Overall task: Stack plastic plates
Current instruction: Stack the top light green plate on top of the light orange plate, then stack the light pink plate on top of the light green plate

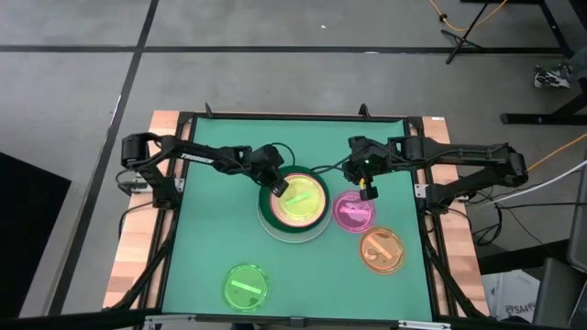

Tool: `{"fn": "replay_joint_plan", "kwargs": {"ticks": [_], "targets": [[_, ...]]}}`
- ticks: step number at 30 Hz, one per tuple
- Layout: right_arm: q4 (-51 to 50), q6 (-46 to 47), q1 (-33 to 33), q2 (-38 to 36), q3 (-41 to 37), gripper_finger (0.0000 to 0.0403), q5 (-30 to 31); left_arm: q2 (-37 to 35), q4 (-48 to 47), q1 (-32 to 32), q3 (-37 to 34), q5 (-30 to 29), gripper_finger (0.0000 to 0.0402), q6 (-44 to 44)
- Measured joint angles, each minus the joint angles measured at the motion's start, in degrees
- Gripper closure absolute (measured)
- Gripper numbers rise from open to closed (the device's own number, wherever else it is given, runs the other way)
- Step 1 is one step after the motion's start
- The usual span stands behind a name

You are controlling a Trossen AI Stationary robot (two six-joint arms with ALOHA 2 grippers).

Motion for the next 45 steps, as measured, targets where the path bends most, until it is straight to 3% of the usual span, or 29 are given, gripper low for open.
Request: {"fn": "replay_joint_plan", "kwargs": {"ticks": [5,14,20,32,38,45], "targets": [[0.0,0.07,0.0,0.0,0.0,0.0301,-0.01,0.0,-0.01,0.0,0.0,-0.01,0.0396,-0.15],[-0.04,0.14,0.0,0.0,0.0,0.0301,-0.01,0.0,-0.01,0.0,0.0,-1.12,0.0343,-0.26],[-0.54,0.16,0.0,0.0,0.0,0.0301,-0.01,-0.69,-0.21,0.0,0.0,1.12,0.0338,1.36],[-9.42,1.76,0.0,0.02,-0.87,0.0301,3.42,-10.36,-1.98,-1.03,0.0,1.98,0.0337,6.13],[-9.32,0.42,-1.28,0.02,-7.32,0.0301,-1.57,-14.61,-1.99,-2.66,0.0,1.66,0.0337,7.57],[-2.75,-1.16,-8.65,0.04,-16.4,0.0301,-12.22,-15.8,-1.69,-4.57,0.0,1.43,0.0337,7.7]]}}
